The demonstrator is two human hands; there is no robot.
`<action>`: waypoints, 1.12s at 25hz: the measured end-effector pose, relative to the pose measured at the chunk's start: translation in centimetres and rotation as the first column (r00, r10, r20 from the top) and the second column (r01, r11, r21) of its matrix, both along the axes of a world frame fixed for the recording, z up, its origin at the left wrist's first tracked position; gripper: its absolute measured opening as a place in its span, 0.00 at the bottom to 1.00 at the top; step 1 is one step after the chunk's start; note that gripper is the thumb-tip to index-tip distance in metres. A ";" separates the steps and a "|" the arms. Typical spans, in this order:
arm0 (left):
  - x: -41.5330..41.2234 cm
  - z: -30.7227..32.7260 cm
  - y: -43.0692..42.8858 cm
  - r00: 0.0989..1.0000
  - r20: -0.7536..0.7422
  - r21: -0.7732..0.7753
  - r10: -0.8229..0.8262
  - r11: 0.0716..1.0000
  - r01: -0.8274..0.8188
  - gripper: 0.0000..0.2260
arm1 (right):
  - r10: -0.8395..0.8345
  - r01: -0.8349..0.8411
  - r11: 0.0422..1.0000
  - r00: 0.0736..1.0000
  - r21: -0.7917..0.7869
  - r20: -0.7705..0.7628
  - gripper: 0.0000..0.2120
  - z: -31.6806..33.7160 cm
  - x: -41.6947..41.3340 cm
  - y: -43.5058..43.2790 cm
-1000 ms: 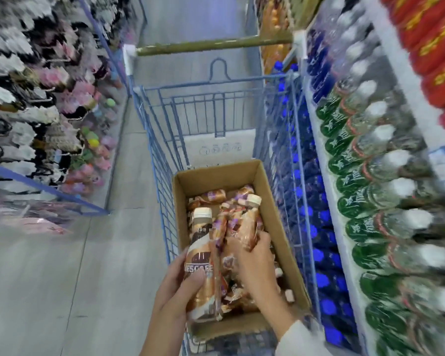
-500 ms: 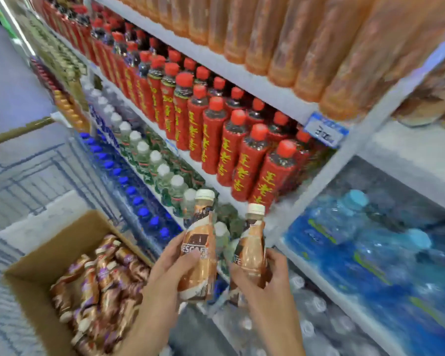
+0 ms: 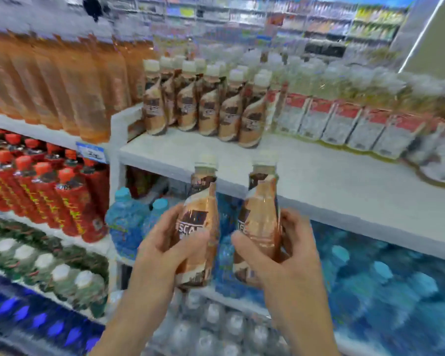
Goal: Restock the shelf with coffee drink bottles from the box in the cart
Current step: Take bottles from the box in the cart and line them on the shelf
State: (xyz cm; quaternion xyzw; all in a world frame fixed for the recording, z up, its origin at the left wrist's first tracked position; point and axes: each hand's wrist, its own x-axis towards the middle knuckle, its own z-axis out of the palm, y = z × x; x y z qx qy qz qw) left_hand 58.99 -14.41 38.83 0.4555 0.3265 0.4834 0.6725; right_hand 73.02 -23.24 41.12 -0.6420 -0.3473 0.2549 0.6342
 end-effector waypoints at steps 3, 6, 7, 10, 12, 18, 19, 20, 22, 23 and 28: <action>5.2 3.6 0.7 0.993 0.022 0.158 -0.112 0.982 0.107 0.19 | -0.101 0.093 0.990 0.992 0.104 0.073 0.24 3.7 4.6 -0.8; 9.3 6.6 2.6 0.985 -0.054 0.343 -0.165 0.923 0.173 0.15 | -0.191 0.163 0.972 0.966 0.169 0.171 0.26 5.8 8.0 0.5; 10.7 7.3 3.6 0.983 -0.097 0.395 -0.156 0.900 0.182 0.15 | -0.218 0.185 0.966 0.957 0.180 0.190 0.26 6.2 9.0 1.0; 13.9 8.4 6.3 0.971 -0.225 0.501 -0.082 0.845 0.188 0.23 | -0.243 0.207 0.963 0.946 0.173 0.216 0.26 6.2 11.4 2.9; 15.2 8.0 7.7 0.956 -0.280 0.507 -0.086 0.833 0.223 0.26 | -0.246 0.218 0.965 0.945 0.144 0.214 0.27 5.4 12.5 4.1; 16.5 5.0 10.5 0.938 -0.328 0.485 -0.109 0.833 0.266 0.28 | -0.279 0.263 0.960 0.929 0.097 0.245 0.29 3.1 13.9 6.1; 16.5 4.6 10.8 0.935 -0.335 0.492 -0.113 0.826 0.276 0.28 | -0.280 0.268 0.960 0.929 0.083 0.243 0.30 2.8 14.0 6.2; 16.4 4.3 10.9 0.929 -0.350 0.492 -0.122 0.820 0.293 0.29 | -0.284 0.276 0.959 0.929 0.068 0.237 0.32 2.6 14.0 6.2; 16.0 3.8 11.4 0.905 -0.394 0.477 -0.158 0.807 0.348 0.31 | -0.350 0.359 0.933 0.888 0.027 0.299 0.40 2.1 13.7 6.4; 15.7 3.6 11.6 0.891 -0.418 0.467 -0.179 0.798 0.380 0.32 | -0.387 0.417 0.909 0.846 -0.004 0.367 0.42 1.8 13.6 6.6; 15.3 3.6 11.4 0.867 -0.474 0.462 -0.157 0.793 0.396 0.29 | -0.272 0.311 0.945 0.920 -0.103 0.284 0.30 2.0 14.7 6.6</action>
